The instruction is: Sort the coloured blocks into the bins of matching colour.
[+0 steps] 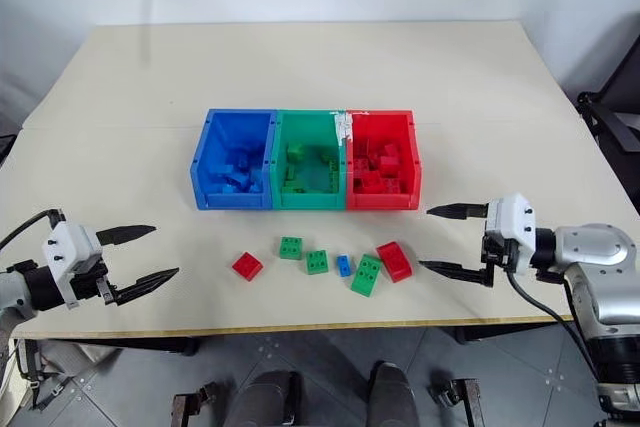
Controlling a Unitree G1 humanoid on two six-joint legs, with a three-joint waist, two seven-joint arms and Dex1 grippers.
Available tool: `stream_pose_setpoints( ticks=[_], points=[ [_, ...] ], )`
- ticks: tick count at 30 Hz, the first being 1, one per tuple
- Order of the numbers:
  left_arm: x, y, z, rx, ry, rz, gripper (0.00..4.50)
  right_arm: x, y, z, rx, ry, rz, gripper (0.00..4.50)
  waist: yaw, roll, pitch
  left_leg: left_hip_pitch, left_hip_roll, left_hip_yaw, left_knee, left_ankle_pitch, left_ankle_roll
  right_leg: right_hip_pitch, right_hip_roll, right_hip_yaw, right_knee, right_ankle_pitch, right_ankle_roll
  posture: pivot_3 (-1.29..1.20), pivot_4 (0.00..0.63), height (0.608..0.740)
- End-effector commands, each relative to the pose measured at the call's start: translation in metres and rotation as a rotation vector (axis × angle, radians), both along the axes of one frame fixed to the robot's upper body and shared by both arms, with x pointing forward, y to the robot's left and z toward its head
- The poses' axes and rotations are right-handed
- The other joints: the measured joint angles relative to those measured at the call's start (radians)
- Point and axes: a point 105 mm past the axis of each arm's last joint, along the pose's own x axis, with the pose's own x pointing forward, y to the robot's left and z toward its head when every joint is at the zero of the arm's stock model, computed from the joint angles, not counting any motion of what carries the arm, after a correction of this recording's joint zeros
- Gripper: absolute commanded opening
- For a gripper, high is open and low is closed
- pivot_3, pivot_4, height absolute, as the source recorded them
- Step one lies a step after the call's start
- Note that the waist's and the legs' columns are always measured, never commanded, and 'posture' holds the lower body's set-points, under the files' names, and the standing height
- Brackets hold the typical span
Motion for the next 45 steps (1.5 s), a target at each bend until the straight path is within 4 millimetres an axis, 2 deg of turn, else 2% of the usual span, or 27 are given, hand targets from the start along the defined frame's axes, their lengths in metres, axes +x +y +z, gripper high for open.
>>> stream_pose_setpoints(
  ticks=[1,4,8,12,15,18,22,28,30,33,40,45],
  points=[
    [0.001,-0.005,0.01,-0.04,-0.038,-0.01,4.49,0.001,0.003,0.01,0.04,-0.053,-0.033,4.5,0.001,0.0,0.0,0.0,0.0,0.0,0.0,0.0,0.0,0.0,0.0,0.0,0.0,0.0,0.0,0.0,0.15,0.74],
    [0.004,-0.022,0.016,-0.078,-0.049,-0.057,4.49,-0.003,-0.006,0.009,0.062,-0.017,-0.099,4.5,0.006,0.0,0.0,0.0,0.0,0.0,0.0,0.0,0.0,0.0,0.0,0.0,0.001,0.0,0.0,0.0,0.15,0.74],
    [-0.003,-0.062,0.017,-0.086,0.042,-0.23,4.49,-0.023,-0.024,0.006,0.05,0.059,-0.18,4.5,0.031,0.0,0.0,-0.001,0.0,0.0,0.001,0.0,0.0,0.0,0.0,0.0,0.0,0.0,0.0,0.0,0.15,0.74],
    [-0.01,-0.102,0.013,-0.07,0.06,-0.4,4.49,-0.038,-0.04,-0.001,0.016,0.102,-0.253,4.5,0.028,0.0,0.0,0.0,0.0,0.0,0.001,0.0,0.0,0.001,0.0,0.0,0.0,0.0,0.0,0.0,0.15,0.74],
    [-0.014,-0.129,0.012,-0.078,0.036,-0.497,4.49,-0.044,-0.033,-0.009,0.003,0.133,-0.259,4.5,0.025,0.0,0.0,0.0,0.0,0.0,0.001,0.0,0.0,0.001,0.0,0.001,0.001,0.0,0.0,0.0,0.15,0.74],
    [-0.013,-0.132,0.008,-0.059,0.039,-0.512,4.49,-0.039,-0.018,-0.014,0.02,0.159,-0.263,4.5,0.015,0.0,0.0,0.002,0.0,0.002,0.001,0.0,0.0,0.0,0.0,0.003,0.002,0.0,0.0,0.0,0.15,0.74],
    [-0.011,-0.122,0.007,-0.06,0.043,-0.481,4.49,-0.027,0.007,-0.027,0.057,0.192,-0.278,4.5,0.015,0.0,0.0,0.002,0.0,0.002,0.001,0.0,-0.001,0.001,0.001,0.003,0.002,0.0,0.0,0.0,0.15,0.74],
    [-0.017,-0.109,0.007,-0.055,0.054,-0.454,4.49,-0.015,0.029,-0.051,0.045,0.251,-0.308,4.5,0.022,0.0,0.0,0.002,0.0,0.002,0.002,0.0,0.0,0.0,0.001,0.003,0.002,0.0,0.0,0.0,0.15,0.74],
    [-0.017,-0.108,0.007,-0.055,0.054,-0.447,4.49,-0.013,0.029,-0.057,0.023,0.257,-0.325,4.5,0.026,0.0,0.0,0.002,0.0,0.002,0.002,0.0,0.0,0.0,0.001,0.003,0.002,0.0,0.0,0.0,0.15,0.74],
    [-0.018,-0.108,0.007,-0.056,0.049,-0.442,4.5,-0.009,0.027,-0.06,0.014,0.25,-0.364,3.91,0.027,0.0,0.0,0.001,0.0,0.002,0.002,0.0,0.0,0.0,0.001,0.003,0.002,0.0,0.0,0.0,0.15,0.74],
    [-0.016,-0.111,0.009,-0.072,0.031,-0.438,4.5,-0.004,0.015,-0.057,0.011,0.214,-0.41,1.51,0.026,0.0,0.0,0.001,0.0,0.002,0.002,0.0,0.0,0.0,0.001,0.003,0.002,0.0,0.0,0.0,0.15,0.74],
    [-0.01,-0.108,0.015,-0.11,-0.026,-0.368,4.5,-0.001,0.015,-0.011,0.222,0.175,-0.35,1.45,0.026,0.0,0.0,0.001,0.0,0.002,0.002,0.0,0.0,0.0,0.001,0.003,0.002,0.0,0.0,0.0,0.15,0.74]
  ],
)
